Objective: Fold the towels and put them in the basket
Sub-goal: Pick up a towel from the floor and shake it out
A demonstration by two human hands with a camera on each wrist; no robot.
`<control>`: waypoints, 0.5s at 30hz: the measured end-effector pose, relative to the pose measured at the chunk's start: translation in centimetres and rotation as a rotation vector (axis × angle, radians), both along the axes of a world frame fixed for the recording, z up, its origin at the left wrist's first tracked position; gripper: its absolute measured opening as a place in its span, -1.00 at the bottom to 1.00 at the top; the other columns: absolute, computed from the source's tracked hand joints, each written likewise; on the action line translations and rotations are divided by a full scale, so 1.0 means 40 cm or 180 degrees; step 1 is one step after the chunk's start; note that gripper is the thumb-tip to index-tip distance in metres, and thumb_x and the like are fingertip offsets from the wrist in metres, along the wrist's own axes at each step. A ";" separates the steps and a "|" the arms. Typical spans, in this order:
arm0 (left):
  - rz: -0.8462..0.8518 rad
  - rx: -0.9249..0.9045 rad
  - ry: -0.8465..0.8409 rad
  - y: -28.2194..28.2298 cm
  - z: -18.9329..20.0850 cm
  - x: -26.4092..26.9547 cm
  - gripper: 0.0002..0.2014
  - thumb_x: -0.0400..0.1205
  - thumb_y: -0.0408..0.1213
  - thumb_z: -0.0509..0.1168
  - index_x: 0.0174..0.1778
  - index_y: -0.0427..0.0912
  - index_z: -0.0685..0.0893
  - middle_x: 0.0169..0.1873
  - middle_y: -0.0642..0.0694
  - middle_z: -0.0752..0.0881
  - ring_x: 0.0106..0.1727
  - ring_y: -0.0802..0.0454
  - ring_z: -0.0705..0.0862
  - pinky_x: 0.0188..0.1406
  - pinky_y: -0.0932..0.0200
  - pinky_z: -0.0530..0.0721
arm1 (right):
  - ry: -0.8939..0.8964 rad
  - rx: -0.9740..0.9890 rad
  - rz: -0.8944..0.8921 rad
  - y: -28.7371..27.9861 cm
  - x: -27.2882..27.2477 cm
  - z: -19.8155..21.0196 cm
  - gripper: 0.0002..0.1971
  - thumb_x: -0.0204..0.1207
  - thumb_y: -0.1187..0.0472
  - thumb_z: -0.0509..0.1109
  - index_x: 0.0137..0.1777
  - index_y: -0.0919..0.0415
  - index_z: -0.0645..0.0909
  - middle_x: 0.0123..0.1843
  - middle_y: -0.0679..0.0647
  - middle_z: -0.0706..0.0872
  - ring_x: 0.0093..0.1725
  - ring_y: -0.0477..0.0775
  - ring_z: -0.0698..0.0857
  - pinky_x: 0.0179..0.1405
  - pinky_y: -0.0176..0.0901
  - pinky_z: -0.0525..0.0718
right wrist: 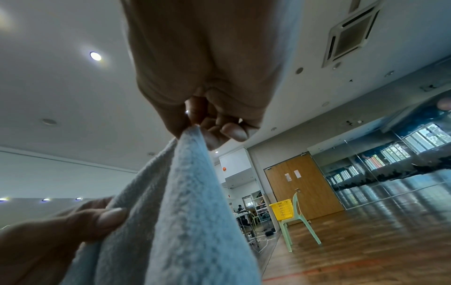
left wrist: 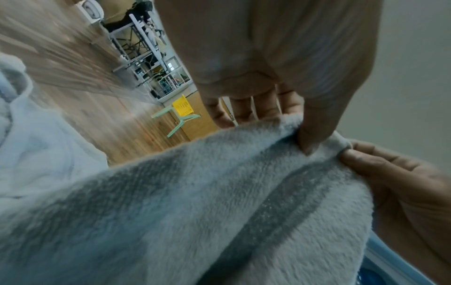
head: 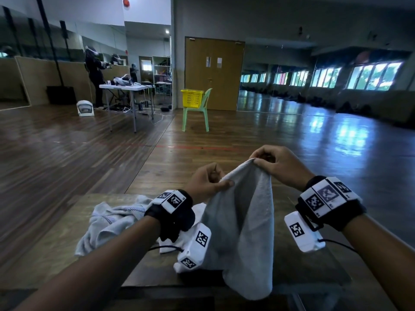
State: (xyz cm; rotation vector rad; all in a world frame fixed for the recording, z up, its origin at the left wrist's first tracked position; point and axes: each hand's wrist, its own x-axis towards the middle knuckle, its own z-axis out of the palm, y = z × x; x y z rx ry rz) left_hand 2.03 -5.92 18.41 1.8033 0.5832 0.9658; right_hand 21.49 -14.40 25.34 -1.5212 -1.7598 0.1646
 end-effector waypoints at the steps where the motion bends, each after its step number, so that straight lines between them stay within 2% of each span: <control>1: 0.0070 0.0089 0.0000 0.000 0.007 -0.003 -0.71 0.47 -0.40 0.48 -0.34 -0.09 0.47 -0.49 -0.06 0.49 -0.51 0.17 0.42 -0.62 0.40 0.37 | -0.0014 0.0015 0.0009 -0.004 0.000 0.002 -0.91 0.53 0.30 0.38 -0.09 0.11 0.69 -0.16 -0.11 0.74 -0.15 -0.19 0.68 -0.08 -0.32 0.62; 3: 0.0169 0.0223 -0.0052 0.003 0.018 -0.012 -0.79 0.49 -0.39 0.46 -0.28 -0.08 0.54 -0.45 -0.03 0.50 -0.47 0.20 0.43 -0.55 0.44 0.40 | -0.0058 0.0027 0.0017 -0.011 -0.001 0.006 -0.91 0.53 0.28 0.37 -0.08 0.11 0.69 -0.16 -0.12 0.73 -0.16 -0.20 0.68 -0.09 -0.32 0.62; 6: 0.0349 0.0732 0.0117 0.005 0.028 -0.030 -0.88 0.49 -0.21 0.48 -0.20 -0.10 0.66 -0.44 0.03 0.54 -0.46 0.30 0.43 -0.45 0.44 0.41 | -0.0100 0.0006 0.0034 -0.017 -0.002 0.008 -0.91 0.53 0.27 0.37 -0.09 0.10 0.70 -0.17 -0.11 0.74 -0.16 -0.16 0.69 -0.10 -0.27 0.63; 9: 0.0549 0.1613 0.0693 0.017 0.031 -0.054 -0.77 0.40 0.05 0.42 -0.33 -0.01 0.61 -0.48 0.14 0.52 -0.47 0.30 0.43 -0.42 0.33 0.40 | -0.0129 0.0062 0.0001 -0.024 -0.003 0.012 -0.90 0.53 0.27 0.36 -0.10 0.08 0.69 -0.15 -0.07 0.75 -0.13 -0.09 0.70 -0.07 -0.21 0.64; 12: 0.0531 0.1701 0.1155 0.050 0.023 -0.093 -0.44 0.32 0.28 0.34 -0.36 -0.25 0.56 -0.49 -0.02 0.49 -0.44 0.14 0.40 -0.43 0.06 0.41 | -0.0207 0.0142 -0.0100 -0.035 0.005 0.021 -0.90 0.53 0.27 0.36 -0.08 0.11 0.70 -0.13 -0.01 0.76 -0.10 -0.02 0.70 -0.05 -0.18 0.64; 13: 0.0507 0.1678 0.1273 0.057 0.024 -0.106 -0.36 0.31 0.33 0.29 -0.33 -0.32 0.57 -0.47 -0.07 0.51 -0.42 0.09 0.42 -0.41 0.02 0.43 | -0.0264 0.0140 -0.0120 -0.039 0.007 0.023 -0.91 0.53 0.27 0.37 -0.07 0.12 0.70 -0.13 0.00 0.76 -0.10 -0.01 0.70 -0.05 -0.20 0.63; 15: 0.0482 0.1770 0.1666 0.064 0.027 -0.126 -0.36 0.30 0.35 0.27 -0.32 -0.30 0.57 -0.46 -0.03 0.52 -0.39 0.06 0.45 -0.33 0.08 0.45 | -0.0464 0.0102 -0.0151 -0.041 0.014 0.018 -0.92 0.54 0.27 0.37 -0.07 0.15 0.69 -0.15 -0.01 0.74 -0.11 0.00 0.69 -0.10 -0.29 0.60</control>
